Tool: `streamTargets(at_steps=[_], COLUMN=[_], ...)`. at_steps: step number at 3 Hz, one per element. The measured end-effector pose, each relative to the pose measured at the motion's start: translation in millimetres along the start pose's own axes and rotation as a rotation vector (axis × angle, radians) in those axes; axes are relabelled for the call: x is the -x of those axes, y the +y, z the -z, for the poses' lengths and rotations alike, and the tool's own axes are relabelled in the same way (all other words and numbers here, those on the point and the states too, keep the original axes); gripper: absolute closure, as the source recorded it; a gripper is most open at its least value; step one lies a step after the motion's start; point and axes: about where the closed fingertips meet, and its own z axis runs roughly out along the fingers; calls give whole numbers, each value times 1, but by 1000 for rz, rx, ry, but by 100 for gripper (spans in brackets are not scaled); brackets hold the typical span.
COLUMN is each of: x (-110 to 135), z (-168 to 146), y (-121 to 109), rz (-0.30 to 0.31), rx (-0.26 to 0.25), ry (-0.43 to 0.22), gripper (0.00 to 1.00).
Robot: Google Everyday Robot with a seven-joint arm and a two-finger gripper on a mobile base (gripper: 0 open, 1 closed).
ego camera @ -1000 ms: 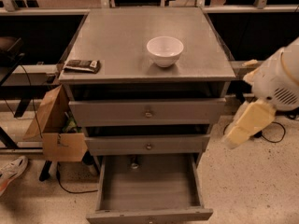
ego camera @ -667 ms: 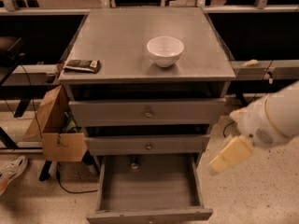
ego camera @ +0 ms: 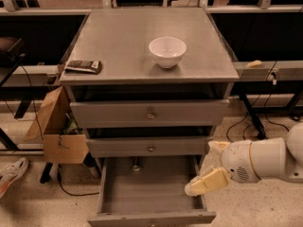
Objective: Pick redbull can from bottom drawer and place on counter
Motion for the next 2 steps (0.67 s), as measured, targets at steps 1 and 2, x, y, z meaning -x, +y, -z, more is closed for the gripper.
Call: streamTargets(at_steps=[1,2], x=[0,1], z=[0,-3], y=[0,0], rz=[0,-18], rx=[0,24], ry=[0,-33], gripper=[0,0])
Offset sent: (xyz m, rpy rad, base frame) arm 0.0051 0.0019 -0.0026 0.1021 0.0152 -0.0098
